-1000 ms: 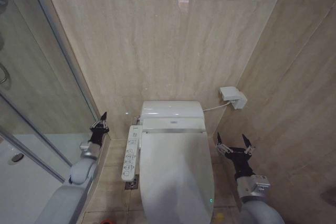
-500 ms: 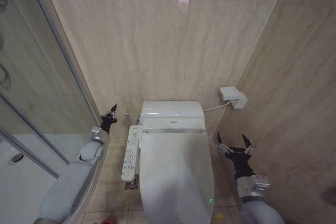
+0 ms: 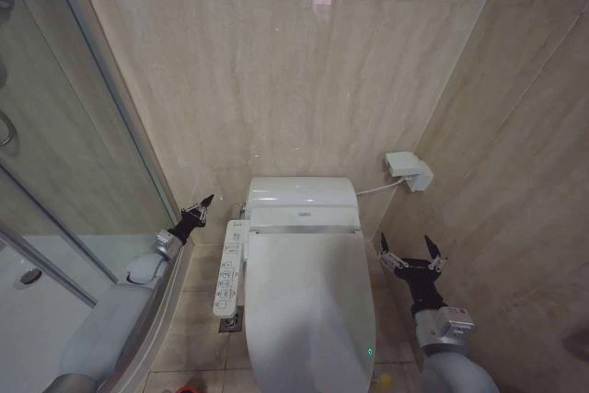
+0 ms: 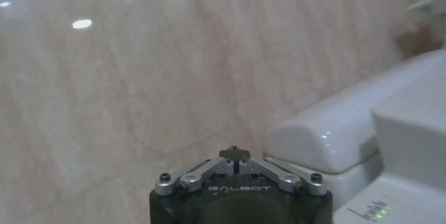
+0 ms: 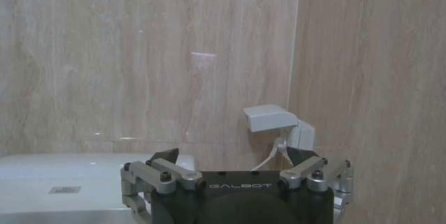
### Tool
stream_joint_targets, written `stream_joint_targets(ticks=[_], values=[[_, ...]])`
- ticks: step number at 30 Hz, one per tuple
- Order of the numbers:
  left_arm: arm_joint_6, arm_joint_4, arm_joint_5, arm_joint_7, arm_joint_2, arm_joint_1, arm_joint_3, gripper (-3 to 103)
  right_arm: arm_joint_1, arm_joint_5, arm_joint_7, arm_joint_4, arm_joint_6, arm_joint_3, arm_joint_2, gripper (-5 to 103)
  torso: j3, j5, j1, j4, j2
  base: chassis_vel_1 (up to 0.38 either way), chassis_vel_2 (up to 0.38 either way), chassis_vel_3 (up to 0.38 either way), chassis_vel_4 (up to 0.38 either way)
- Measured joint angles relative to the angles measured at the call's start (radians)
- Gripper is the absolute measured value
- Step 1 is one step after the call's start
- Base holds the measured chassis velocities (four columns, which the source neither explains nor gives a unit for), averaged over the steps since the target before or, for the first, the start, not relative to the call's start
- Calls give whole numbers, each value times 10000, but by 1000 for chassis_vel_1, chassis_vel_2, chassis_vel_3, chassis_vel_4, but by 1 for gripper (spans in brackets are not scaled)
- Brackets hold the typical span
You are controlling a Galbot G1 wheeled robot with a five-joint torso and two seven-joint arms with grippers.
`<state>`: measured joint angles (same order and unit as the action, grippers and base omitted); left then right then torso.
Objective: Open the toilet lid, clean the toilet bowl with a toilet brush, close the toilet lid, and flush.
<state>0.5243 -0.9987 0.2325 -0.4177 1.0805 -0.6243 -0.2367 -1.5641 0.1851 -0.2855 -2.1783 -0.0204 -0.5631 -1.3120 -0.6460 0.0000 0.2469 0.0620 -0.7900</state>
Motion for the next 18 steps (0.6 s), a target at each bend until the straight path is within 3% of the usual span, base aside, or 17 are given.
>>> stream_joint_targets(ticks=[5, 12, 18], values=[[491, 407, -70, -695, 113, 182, -41, 0, 0, 0, 0, 0, 0, 0, 0, 100, 0, -1, 0, 0, 0, 0, 0, 0, 0], [942, 949, -212, -1045, 296, 450, 46, 0, 0, 0, 0, 0, 0, 0, 0, 100, 0, -1, 0, -1, 0, 0, 0, 0, 0], [1314, 1414, -237, -1774, 418, 714, 74, 0, 0, 0, 0, 0, 0, 0, 0, 100, 0, -1, 0, 1, 0, 0, 0, 0, 0]])
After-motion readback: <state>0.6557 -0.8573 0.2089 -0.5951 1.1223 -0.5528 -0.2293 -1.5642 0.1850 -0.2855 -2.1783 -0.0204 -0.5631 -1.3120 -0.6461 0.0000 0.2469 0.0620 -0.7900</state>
